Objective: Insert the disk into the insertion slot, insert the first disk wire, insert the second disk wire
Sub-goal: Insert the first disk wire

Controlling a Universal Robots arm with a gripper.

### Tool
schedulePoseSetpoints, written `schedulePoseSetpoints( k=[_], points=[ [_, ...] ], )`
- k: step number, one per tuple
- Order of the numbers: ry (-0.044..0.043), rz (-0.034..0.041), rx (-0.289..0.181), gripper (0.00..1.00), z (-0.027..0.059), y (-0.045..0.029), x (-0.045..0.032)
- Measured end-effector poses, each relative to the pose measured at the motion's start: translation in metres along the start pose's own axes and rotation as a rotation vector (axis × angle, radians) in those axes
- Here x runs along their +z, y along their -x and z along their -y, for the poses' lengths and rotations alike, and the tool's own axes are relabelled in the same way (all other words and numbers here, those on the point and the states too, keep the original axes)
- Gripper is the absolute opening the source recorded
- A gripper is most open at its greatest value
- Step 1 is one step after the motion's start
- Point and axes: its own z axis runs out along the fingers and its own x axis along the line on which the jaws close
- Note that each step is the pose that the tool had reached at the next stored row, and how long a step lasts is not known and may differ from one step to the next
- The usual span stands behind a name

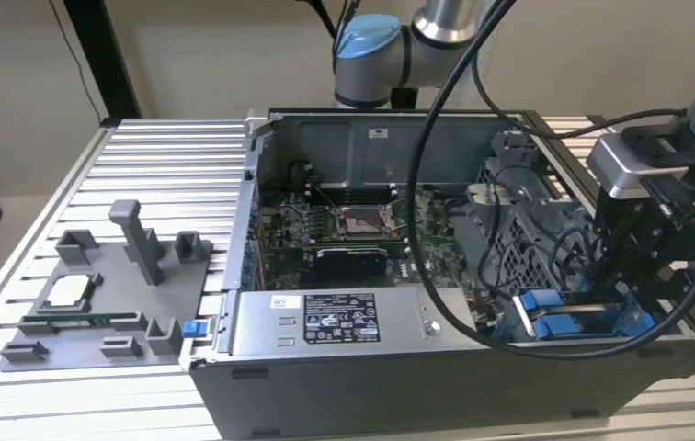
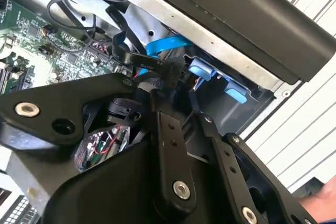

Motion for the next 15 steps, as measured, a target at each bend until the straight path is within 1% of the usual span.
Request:
schedulePoseSetpoints(
  k=[4,6,8,11,13,15],
  points=[
    [0.0,-0.0001,0.0,1.0,0.0,0.0016,-0.0183],
    [-0.0004,0.0,0.0,1.0,0.0001,0.0023,-0.0255],
    [-0.0017,0.0,0.0,1.0,0.0001,0.003,-0.0305],
    [-0.0058,0.0,0.0,1.0,0.0001,0.0052,-0.0378],
    [-0.0101,0.0002,0.0,1.0,0.0001,0.0078,-0.0402],
    [-0.0144,0.0002,-0.001,1.0,0.0002,0.0116,-0.0403]
  ],
)
